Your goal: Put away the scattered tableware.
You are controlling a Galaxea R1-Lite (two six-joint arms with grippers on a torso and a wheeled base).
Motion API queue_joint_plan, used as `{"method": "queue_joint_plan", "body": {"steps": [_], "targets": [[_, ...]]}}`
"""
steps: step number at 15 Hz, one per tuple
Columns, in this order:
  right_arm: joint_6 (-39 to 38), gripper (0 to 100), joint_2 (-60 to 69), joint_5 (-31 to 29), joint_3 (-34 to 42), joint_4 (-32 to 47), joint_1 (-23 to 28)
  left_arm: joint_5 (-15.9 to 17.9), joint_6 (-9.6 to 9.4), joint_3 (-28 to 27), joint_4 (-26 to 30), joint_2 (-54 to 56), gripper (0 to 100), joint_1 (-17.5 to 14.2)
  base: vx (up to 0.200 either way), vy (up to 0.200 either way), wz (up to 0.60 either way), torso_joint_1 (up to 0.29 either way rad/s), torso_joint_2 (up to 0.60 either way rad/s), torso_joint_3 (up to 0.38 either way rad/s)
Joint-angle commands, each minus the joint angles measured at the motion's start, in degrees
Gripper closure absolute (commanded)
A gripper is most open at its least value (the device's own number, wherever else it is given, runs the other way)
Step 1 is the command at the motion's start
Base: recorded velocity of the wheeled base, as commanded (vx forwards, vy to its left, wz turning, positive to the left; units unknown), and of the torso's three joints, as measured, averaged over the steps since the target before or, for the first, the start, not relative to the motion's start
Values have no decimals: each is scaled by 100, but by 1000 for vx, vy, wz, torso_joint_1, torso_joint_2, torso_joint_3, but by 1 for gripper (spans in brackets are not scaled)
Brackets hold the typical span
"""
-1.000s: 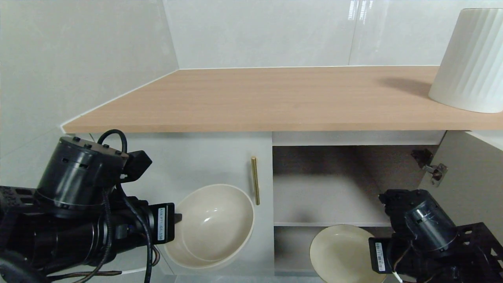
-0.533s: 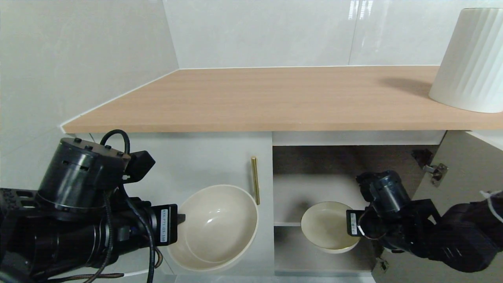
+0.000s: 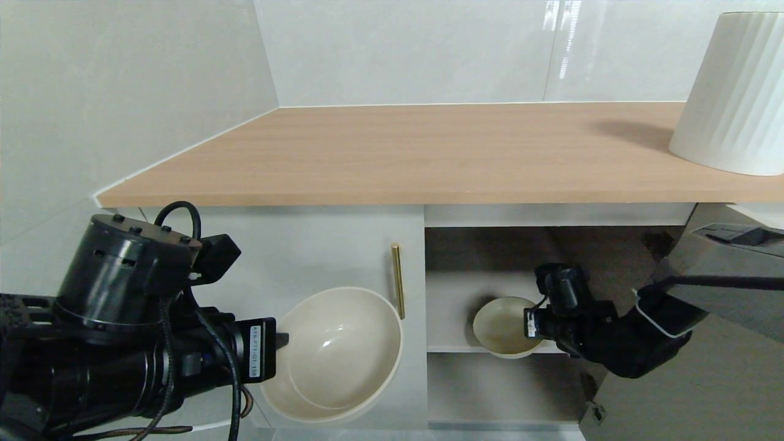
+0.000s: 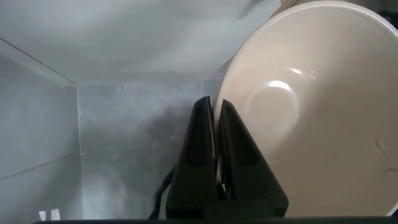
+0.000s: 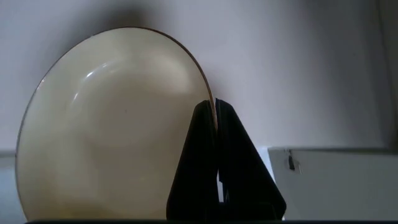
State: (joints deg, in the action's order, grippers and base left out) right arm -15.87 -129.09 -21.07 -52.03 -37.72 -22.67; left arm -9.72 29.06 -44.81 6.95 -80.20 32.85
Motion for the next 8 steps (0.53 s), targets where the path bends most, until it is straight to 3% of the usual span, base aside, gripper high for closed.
{"method": "queue_joint_plan", "body": {"steps": [1, 8], "targets": [[5, 100, -521, -47, -299, -16, 149, -4, 3, -1, -1, 5, 100, 2, 0, 0, 0, 0, 0, 0], [-39, 100, -978, -398, -1125, -25, 272, -4, -6, 43, -44, -48, 100, 37, 0, 0, 0, 0, 0, 0]]}}
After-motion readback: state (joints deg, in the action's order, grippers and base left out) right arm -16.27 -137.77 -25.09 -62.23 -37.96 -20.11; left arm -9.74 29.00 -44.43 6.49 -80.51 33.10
